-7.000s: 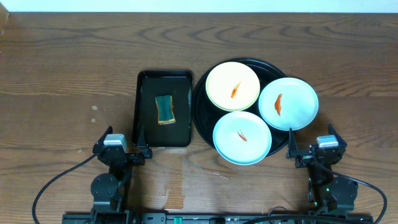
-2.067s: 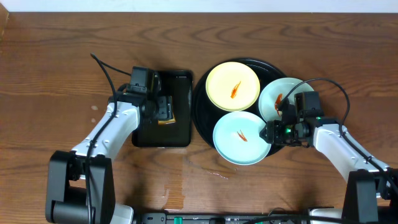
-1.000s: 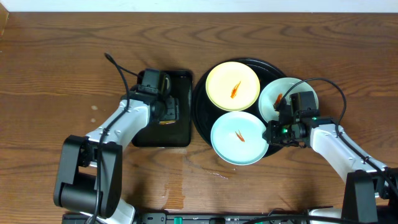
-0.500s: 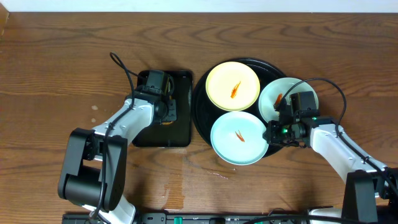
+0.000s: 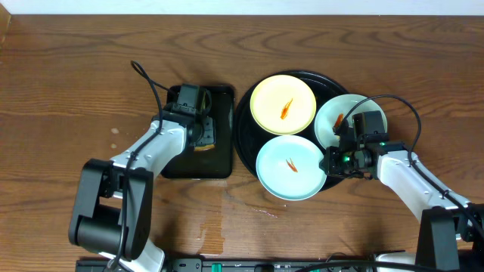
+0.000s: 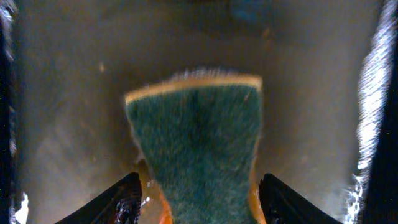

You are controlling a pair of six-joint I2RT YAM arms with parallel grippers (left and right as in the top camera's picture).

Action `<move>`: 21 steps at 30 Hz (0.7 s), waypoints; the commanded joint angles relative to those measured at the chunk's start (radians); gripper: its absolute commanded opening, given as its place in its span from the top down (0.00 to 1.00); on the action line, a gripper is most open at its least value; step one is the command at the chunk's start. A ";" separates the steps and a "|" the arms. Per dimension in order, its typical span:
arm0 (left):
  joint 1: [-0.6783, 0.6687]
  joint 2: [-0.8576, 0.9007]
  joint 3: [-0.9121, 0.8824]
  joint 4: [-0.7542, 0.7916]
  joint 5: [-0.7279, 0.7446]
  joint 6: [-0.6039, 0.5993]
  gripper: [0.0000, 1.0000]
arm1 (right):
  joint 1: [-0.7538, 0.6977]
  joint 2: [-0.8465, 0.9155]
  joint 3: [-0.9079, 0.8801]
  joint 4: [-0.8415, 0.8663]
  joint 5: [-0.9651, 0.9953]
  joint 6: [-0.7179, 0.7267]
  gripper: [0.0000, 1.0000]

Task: Clean dirty plates on tray and stack at the side
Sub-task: 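Grasp the green-and-yellow sponge with the left gripper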

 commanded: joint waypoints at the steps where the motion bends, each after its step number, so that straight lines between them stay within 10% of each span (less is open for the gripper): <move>1: 0.002 -0.022 -0.001 0.014 -0.024 0.005 0.38 | 0.018 0.004 -0.001 0.001 0.006 0.002 0.87; 16: 0.002 0.029 -0.005 0.056 -0.024 0.005 0.40 | 0.018 0.004 -0.001 -0.002 0.006 0.002 0.85; 21: 0.002 0.036 -0.005 0.066 -0.024 0.005 0.92 | 0.018 0.004 -0.001 -0.002 0.006 0.002 0.86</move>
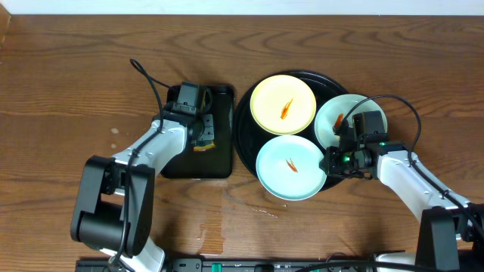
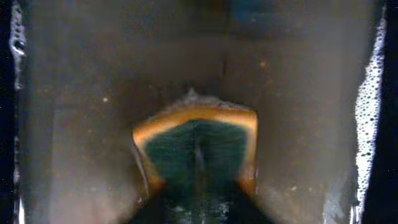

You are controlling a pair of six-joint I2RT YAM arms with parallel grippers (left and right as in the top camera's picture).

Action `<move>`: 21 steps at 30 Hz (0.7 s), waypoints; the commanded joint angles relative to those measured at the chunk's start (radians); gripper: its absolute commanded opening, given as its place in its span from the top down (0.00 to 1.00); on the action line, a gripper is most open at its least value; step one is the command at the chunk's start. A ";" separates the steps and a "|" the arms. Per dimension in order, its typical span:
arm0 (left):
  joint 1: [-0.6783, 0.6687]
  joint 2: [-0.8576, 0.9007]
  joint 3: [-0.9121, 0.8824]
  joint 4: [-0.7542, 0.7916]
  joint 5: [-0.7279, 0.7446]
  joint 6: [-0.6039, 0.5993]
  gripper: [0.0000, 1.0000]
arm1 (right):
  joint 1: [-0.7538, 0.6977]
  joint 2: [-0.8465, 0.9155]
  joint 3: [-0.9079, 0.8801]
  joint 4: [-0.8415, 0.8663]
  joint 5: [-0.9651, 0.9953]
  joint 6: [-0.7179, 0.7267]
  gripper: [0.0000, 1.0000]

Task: Clean dirty plates on tray and stack at the side
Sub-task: 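Grasp the green-and-yellow sponge with the left gripper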

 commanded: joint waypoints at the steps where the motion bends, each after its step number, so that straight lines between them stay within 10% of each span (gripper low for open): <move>1: 0.002 0.013 -0.005 0.014 -0.009 0.005 0.93 | 0.018 0.004 -0.001 -0.001 0.003 0.002 0.85; 13: 0.002 -0.087 0.013 -0.077 -0.009 0.008 0.91 | 0.018 0.004 -0.001 -0.005 0.003 0.002 0.85; 18: 0.001 -0.108 0.006 -0.097 -0.008 0.009 0.46 | 0.018 0.004 -0.001 -0.005 0.003 0.002 0.86; 21: 0.001 -0.093 -0.008 -0.102 -0.008 0.008 0.39 | 0.018 0.004 -0.001 -0.005 0.003 0.002 0.85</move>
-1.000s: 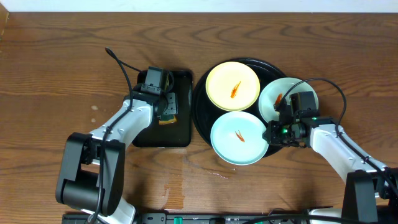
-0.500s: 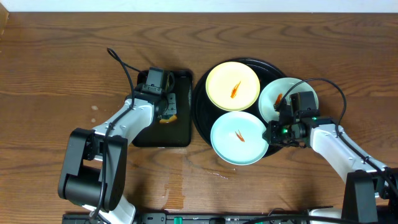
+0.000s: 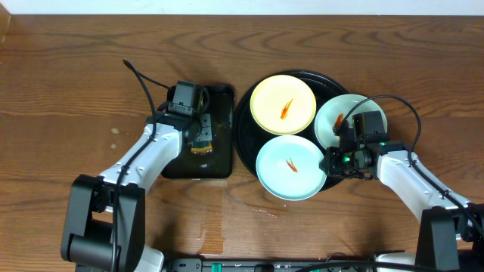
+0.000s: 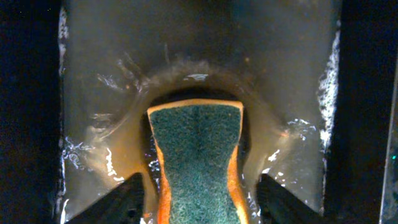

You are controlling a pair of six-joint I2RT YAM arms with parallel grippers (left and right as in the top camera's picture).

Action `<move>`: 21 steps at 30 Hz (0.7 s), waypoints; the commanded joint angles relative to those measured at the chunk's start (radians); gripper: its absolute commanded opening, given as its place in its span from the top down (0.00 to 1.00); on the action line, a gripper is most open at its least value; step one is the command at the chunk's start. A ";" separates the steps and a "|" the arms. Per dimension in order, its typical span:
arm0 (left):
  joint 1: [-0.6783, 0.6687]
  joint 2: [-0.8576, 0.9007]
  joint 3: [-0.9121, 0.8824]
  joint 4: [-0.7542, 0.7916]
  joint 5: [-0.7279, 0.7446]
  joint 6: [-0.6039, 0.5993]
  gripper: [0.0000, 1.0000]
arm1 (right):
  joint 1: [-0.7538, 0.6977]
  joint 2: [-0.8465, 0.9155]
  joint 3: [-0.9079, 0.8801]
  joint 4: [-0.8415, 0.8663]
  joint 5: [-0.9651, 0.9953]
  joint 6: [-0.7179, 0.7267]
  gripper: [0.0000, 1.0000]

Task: Clean dirty plates on tray and stack at the side
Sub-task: 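Grasp the green-and-yellow sponge with the left gripper, then lift the sponge with the left gripper and hold it above the tray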

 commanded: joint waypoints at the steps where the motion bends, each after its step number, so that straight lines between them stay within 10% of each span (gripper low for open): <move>1: 0.001 0.016 -0.011 -0.015 -0.008 0.006 0.39 | 0.018 0.004 -0.001 0.000 0.003 0.002 0.86; 21: 0.000 0.099 -0.012 -0.004 0.037 -0.023 0.60 | 0.018 0.004 -0.001 -0.002 0.003 0.002 0.85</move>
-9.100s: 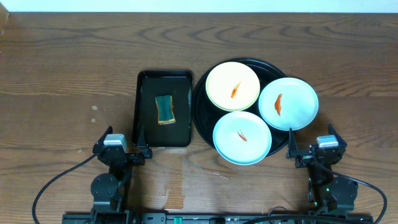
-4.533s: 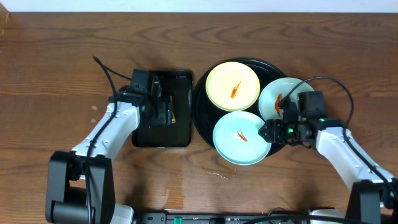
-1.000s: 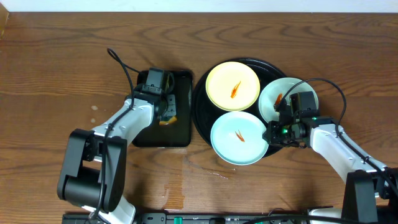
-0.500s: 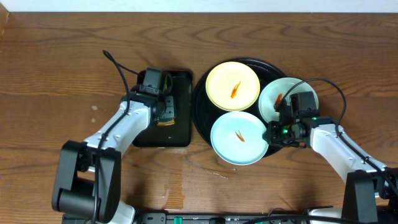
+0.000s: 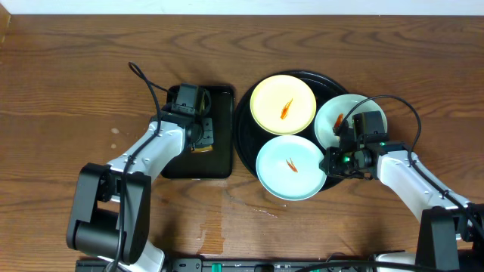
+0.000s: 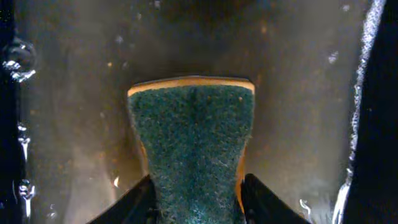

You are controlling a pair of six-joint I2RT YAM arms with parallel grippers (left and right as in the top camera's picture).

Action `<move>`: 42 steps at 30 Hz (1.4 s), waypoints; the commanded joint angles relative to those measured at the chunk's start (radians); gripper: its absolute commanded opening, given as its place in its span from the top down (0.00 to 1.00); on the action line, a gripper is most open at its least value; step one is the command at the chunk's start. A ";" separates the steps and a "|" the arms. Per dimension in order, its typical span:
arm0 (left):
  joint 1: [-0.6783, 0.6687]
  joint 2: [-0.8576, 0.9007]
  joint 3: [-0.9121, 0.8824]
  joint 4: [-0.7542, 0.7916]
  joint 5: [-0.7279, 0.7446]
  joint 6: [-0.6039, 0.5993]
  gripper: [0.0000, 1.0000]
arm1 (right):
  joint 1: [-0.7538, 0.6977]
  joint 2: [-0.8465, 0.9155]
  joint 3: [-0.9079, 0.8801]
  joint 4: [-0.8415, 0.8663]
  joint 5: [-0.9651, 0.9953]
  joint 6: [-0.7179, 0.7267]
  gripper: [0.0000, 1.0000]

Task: Clean dirty plates on tray and stack at the side
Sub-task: 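Lift the sponge with the left gripper and hold it above the tray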

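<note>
A round black tray (image 5: 243,127) carries three plates, each with an orange smear: a yellow plate (image 5: 283,105), a light blue plate (image 5: 290,167) and a pale green plate (image 5: 337,119). My left gripper (image 5: 203,139) is shut on a green-and-orange sponge (image 6: 194,146), pinched at its waist, down in the murky water of a black rectangular basin (image 5: 219,155). The right gripper (image 5: 334,161) rests at the light blue plate's right rim, between it and the pale green plate; whether its fingers are open or shut does not show.
The basin's foamy walls (image 6: 367,74) close in on both sides of the sponge. Wooden table (image 5: 76,83) stretches left of the basin and in front of the tray. A wet patch (image 5: 215,227) marks the table near the front edge.
The left gripper and sponge sit lower in the basin again; the sponge fills more of the wrist view and the ripples round it are gone. The right arm and plates are unchanged.
My left gripper held the sponge in the basin water throughout. First the sponge was just at the surface, then sunk under the murky water, then raised with ripples spreading round it, and now it is low in the water again. The right gripper stayed by the light blue plate.
</note>
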 commanded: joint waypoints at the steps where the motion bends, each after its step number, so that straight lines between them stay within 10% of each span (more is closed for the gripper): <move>1: 0.000 0.043 -0.010 0.001 0.006 0.002 0.60 | 0.018 0.004 -0.001 0.000 0.003 0.002 0.85; 5: 0.001 0.074 -0.010 0.000 0.006 0.002 0.92 | 0.018 0.004 -0.001 -0.001 0.003 0.002 0.85; 42: 0.003 -0.336 -0.003 0.234 -0.202 0.044 0.93 | 0.018 0.004 -0.001 0.004 0.007 0.002 0.85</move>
